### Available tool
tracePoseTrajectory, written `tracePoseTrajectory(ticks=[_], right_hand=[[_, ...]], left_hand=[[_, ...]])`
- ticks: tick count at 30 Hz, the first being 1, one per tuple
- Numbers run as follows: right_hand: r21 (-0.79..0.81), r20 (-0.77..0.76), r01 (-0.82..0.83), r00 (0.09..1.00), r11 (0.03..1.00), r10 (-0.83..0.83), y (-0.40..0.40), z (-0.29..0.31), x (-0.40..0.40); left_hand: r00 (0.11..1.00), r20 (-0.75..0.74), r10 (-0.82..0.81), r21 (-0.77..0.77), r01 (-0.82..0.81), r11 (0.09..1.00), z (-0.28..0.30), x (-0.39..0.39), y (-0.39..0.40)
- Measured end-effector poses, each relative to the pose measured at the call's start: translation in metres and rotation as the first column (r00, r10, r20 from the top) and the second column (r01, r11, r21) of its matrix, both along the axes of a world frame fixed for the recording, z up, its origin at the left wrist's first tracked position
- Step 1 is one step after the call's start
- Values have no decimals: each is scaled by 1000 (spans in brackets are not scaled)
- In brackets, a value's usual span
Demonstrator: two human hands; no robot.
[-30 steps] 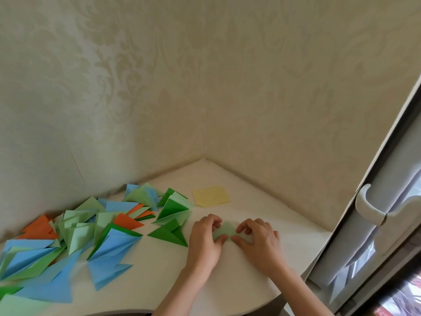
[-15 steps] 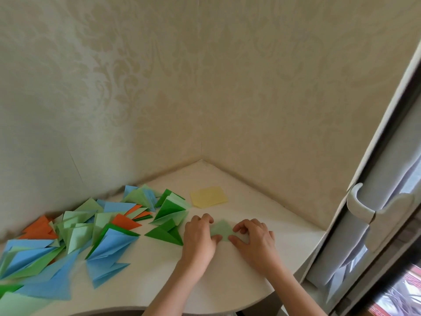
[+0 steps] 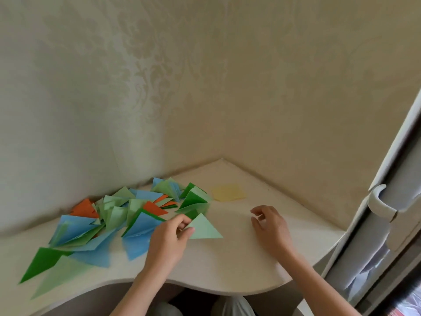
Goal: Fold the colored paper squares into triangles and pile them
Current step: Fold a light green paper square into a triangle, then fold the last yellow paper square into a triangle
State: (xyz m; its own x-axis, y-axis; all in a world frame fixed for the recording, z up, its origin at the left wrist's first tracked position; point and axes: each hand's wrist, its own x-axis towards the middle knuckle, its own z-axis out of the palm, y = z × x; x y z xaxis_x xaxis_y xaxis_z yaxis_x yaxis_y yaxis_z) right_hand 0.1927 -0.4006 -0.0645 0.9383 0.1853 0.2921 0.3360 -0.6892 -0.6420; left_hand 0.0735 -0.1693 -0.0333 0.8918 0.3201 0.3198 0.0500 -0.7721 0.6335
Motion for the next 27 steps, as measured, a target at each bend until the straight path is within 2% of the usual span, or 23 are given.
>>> tracePoseTrajectory(ticks=[3, 6, 14, 18, 22, 27], right_hand=[[-116, 57, -100, 993, 988, 107, 28, 8, 10], [-240, 49, -165, 982, 957, 181, 57, 15, 22], [-466, -11, -177, 981, 867, 194, 93, 6, 52], [-468, -58, -165, 986, 868, 157, 93, -1, 56], [-373, 29, -46, 998, 927, 61, 86, 1, 56], [-304, 91, -26, 994, 952, 56, 70, -2, 49]], left_hand=[[996, -64, 57, 5, -56, 998, -10, -9, 24], [992, -81, 99, 6, -99, 995, -19, -2, 30], [992, 30, 124, 28, -125, 992, -41, 33, 36], [984, 71, 165, 64, -170, 983, -50, 47, 36], [961, 101, 256, 151, -270, 951, -52, 57, 34], [966, 103, 237, 256, -256, 932, -50, 57, 30]])
